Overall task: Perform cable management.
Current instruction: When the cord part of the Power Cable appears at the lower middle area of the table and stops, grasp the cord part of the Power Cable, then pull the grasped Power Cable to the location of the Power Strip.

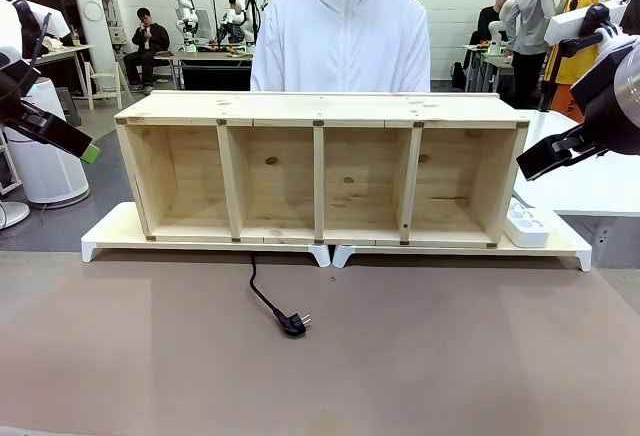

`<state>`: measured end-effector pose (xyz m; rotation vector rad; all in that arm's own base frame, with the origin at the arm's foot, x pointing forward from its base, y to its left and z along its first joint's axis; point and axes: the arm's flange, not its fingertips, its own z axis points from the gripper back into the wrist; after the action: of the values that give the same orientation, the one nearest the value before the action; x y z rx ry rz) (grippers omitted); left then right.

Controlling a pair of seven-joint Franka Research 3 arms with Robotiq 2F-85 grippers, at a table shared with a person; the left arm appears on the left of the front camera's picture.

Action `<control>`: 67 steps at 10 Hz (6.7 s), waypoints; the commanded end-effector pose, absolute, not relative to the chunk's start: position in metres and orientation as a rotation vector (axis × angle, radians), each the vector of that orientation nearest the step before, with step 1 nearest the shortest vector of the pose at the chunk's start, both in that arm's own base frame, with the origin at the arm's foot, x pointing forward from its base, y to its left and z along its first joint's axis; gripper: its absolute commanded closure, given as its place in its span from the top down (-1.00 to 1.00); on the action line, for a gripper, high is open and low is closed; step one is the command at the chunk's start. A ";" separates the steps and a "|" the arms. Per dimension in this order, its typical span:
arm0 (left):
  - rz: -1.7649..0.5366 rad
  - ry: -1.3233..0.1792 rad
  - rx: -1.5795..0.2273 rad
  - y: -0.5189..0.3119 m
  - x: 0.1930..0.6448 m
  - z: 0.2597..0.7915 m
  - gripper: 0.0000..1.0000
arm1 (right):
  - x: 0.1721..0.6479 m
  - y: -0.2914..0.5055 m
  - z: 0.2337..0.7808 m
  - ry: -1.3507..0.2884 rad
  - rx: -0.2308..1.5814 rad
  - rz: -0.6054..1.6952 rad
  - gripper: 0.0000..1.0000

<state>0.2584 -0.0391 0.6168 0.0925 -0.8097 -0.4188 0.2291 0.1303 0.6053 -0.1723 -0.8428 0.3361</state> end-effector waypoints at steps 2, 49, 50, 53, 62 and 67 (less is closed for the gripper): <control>-0.415 -0.811 0.099 -0.039 0.258 0.617 1.00 | 0.230 0.129 0.605 -0.842 -0.172 0.334 1.00; -0.415 -0.811 0.099 -0.039 0.258 0.617 1.00 | 0.411 0.440 0.299 -0.305 0.244 0.959 -0.04; -0.415 -0.811 0.099 -0.039 0.258 0.617 1.00 | 0.410 0.439 0.298 -0.300 0.246 0.957 -0.13; -0.415 -0.811 0.099 -0.039 0.258 0.617 1.00 | 0.413 0.439 0.298 -0.293 0.256 0.951 -0.81; -0.415 -0.811 0.099 -0.039 0.258 0.617 1.00 | 0.411 0.439 0.300 -0.300 0.245 0.937 -1.00; -0.415 -0.811 0.099 -0.039 0.258 0.617 1.00 | 0.411 0.439 0.300 -0.300 0.245 0.937 -1.00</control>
<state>0.2583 -0.0390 0.6170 0.0941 -0.8103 -0.4179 0.4117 0.4391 0.3007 0.2464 -0.3004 0.9357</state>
